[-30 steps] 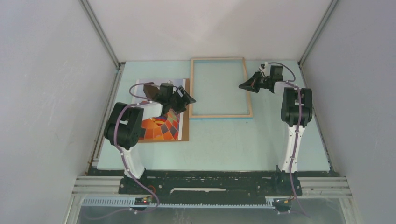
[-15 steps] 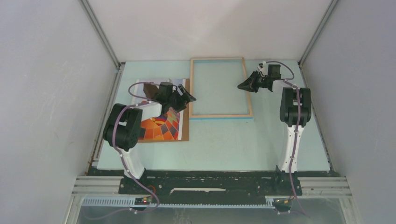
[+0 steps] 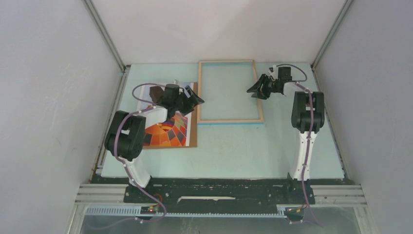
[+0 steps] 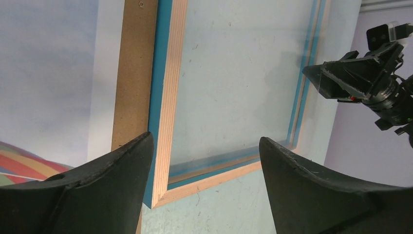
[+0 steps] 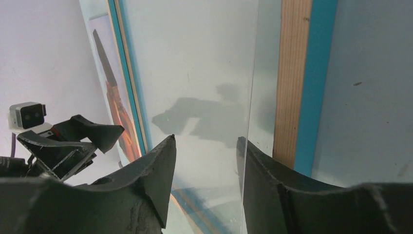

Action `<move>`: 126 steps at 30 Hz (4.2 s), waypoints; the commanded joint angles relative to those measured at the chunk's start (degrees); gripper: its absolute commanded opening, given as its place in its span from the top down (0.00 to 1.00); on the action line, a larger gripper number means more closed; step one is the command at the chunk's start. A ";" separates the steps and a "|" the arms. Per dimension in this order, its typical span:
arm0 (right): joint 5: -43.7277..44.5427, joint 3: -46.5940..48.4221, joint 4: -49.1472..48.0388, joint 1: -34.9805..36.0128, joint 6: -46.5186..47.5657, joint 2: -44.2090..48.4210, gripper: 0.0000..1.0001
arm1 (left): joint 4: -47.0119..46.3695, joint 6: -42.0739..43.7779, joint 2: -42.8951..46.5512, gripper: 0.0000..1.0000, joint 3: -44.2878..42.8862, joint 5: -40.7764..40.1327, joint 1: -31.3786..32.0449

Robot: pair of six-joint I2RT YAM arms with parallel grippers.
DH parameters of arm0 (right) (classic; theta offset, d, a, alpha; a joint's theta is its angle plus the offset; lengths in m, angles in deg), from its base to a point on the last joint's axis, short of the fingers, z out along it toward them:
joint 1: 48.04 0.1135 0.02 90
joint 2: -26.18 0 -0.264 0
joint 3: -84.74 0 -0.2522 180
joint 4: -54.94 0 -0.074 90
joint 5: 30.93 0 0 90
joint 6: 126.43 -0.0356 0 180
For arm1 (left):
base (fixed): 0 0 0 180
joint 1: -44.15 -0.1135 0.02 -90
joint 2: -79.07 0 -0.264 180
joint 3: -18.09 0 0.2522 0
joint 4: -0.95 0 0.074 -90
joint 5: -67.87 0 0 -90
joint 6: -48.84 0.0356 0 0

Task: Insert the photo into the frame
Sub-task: Place the photo frame item in the photo frame.

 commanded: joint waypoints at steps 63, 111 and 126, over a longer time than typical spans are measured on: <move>30.40 12.99 25.38 7.37 14.52 9.42 0.22 | 16.37 17.67 -3.42 0.09 -24.70 -13.29 10.12; 40.50 -16.24 18.19 12.17 8.98 26.15 0.26 | 24.71 23.01 40.35 0.01 10.39 -3.23 -2.62; 36.90 -19.29 16.09 11.27 6.64 24.62 0.31 | 23.11 22.17 40.89 0.00 10.44 -3.32 -2.67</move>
